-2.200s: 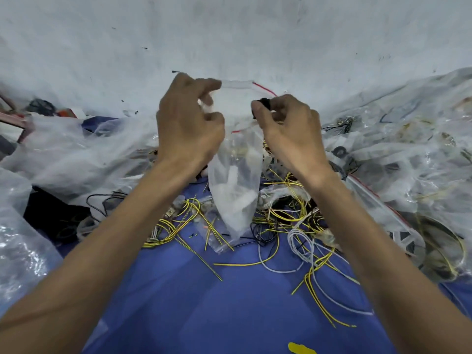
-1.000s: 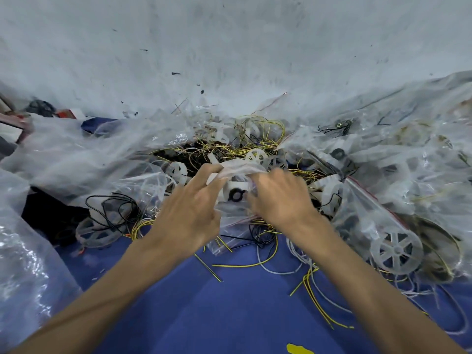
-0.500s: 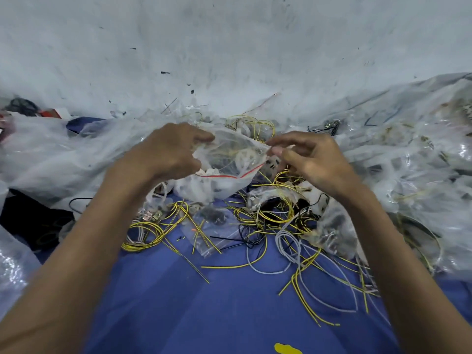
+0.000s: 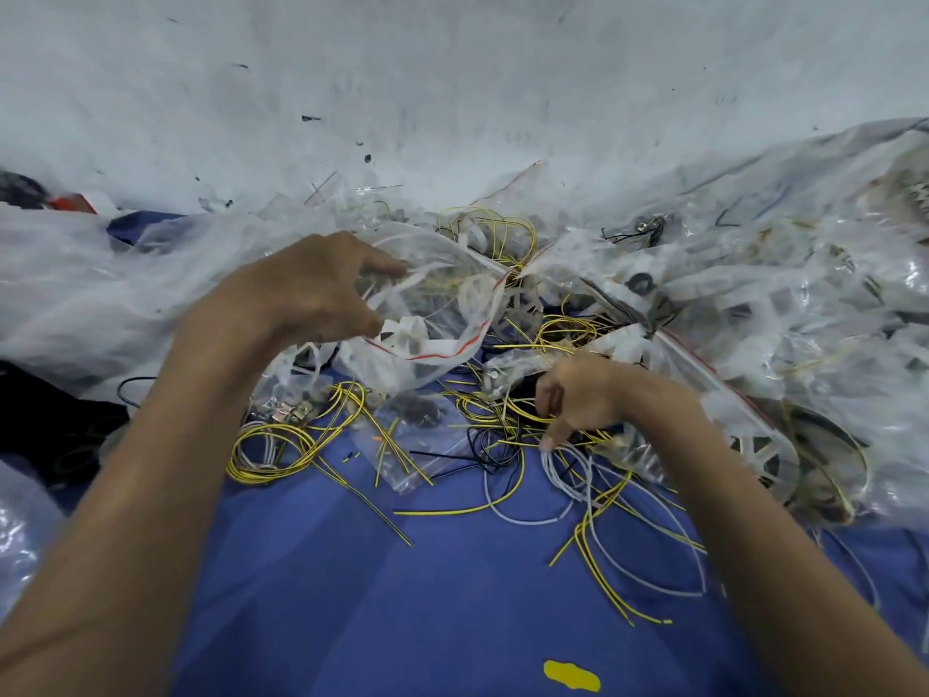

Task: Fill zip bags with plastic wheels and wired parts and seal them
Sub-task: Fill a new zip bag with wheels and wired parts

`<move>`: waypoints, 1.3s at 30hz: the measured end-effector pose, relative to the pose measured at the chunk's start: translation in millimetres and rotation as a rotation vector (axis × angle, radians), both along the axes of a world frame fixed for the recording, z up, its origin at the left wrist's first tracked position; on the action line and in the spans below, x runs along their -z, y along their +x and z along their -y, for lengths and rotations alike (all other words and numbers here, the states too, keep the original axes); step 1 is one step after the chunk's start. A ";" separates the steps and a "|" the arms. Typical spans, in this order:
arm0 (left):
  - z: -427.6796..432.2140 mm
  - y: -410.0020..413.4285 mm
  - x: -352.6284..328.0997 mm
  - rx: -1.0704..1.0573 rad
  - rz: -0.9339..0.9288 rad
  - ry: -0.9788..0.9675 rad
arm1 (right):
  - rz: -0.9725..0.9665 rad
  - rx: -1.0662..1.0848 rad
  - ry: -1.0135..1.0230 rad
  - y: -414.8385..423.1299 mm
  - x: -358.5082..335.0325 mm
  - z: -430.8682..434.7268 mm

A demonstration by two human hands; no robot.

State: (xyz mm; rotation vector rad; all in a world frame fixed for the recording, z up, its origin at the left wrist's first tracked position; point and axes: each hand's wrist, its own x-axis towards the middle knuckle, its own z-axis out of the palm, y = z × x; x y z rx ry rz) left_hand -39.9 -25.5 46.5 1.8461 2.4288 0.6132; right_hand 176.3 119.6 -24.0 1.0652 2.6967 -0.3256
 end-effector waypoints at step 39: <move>8.4 5.7 -3.7 0.247 0.003 -0.268 | -1.507 -0.070 -0.889 9.7 -55.0 25.6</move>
